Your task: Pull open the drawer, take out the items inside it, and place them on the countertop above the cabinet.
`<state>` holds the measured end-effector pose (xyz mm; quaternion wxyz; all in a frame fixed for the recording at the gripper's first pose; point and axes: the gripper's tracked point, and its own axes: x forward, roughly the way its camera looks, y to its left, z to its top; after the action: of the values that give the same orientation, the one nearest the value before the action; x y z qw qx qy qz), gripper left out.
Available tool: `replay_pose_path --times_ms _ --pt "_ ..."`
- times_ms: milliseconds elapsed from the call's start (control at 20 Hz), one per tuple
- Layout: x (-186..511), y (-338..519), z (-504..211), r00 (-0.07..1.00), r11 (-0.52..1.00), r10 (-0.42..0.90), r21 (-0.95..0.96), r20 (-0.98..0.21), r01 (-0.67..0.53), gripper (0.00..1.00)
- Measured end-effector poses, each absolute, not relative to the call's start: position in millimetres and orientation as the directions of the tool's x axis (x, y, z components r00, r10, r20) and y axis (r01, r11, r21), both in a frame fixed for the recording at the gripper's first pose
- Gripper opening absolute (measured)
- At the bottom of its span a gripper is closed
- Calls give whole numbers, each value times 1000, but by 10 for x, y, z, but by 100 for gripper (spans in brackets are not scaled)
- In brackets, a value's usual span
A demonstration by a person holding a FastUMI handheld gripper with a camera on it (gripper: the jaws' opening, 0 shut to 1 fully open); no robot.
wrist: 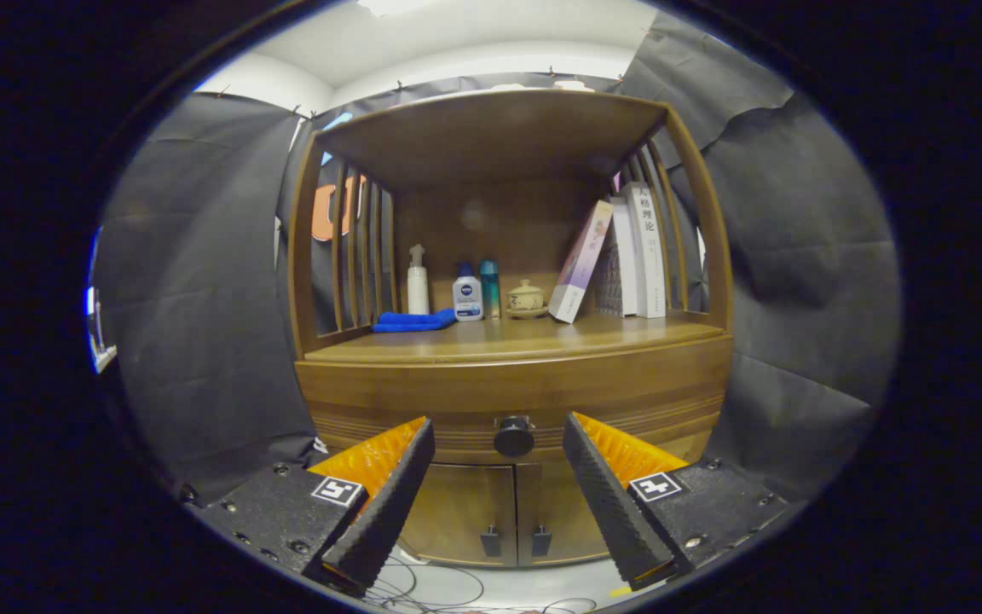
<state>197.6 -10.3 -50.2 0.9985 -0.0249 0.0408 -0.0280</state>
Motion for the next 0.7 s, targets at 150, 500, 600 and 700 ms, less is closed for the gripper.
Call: replay_pose_path --times_ms 150,500,600,700 --pt "2346 -210 -632 993 994 -81 -80 -84 74 96" --pt "2832 -406 -906 986 987 -139 -96 -87 131 74" --pt "2863 -385 -968 985 989 -134 -73 -106 126 66" --pt "2890 -398 -1024 981 986 -149 -87 -124 139 57"
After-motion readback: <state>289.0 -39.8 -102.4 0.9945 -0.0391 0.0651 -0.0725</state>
